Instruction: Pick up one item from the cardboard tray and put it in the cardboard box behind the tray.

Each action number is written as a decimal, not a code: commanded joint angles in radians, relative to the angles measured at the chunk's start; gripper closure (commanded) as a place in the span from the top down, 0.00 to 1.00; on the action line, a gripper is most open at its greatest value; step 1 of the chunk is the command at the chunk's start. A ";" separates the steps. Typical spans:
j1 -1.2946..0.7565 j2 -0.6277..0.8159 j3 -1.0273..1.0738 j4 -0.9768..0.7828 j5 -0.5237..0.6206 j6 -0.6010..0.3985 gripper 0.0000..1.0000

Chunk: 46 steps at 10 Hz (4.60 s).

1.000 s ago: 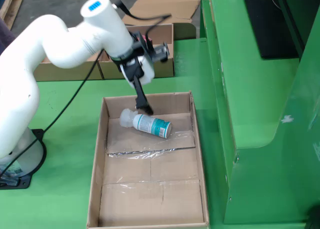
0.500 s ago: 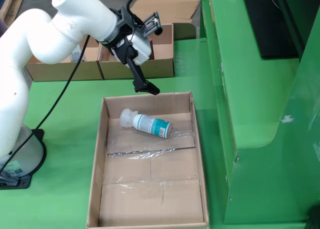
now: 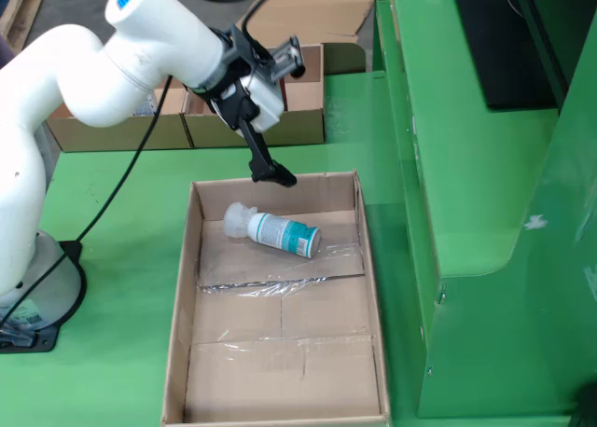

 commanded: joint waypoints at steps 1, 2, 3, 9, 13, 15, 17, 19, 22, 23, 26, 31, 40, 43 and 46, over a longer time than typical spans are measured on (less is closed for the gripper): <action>0.005 0.074 -0.268 0.088 0.001 0.007 1.00; -0.003 0.046 -0.247 0.086 0.007 -0.001 1.00; -0.007 0.040 -0.264 0.099 0.011 -0.002 1.00; -0.004 0.056 -0.447 0.230 0.014 0.007 1.00; -0.002 0.093 -0.591 0.320 0.009 0.022 1.00; -0.015 0.072 -0.616 0.349 0.020 0.019 1.00; -0.022 0.075 -0.657 0.379 0.024 0.020 1.00; -0.039 0.036 -0.659 0.410 0.033 0.010 1.00; -0.041 0.034 -0.692 0.445 0.029 0.011 1.00; -0.044 0.035 -0.741 0.499 0.034 0.008 1.00; -0.046 0.029 -0.786 0.550 0.030 0.005 1.00; -0.067 0.032 -0.875 0.634 0.040 0.007 1.00; -0.088 -0.063 -0.909 0.758 0.034 0.004 1.00; -0.099 -0.088 -0.890 0.759 0.035 -0.004 1.00; -0.116 -0.139 -0.889 0.813 0.041 -0.016 1.00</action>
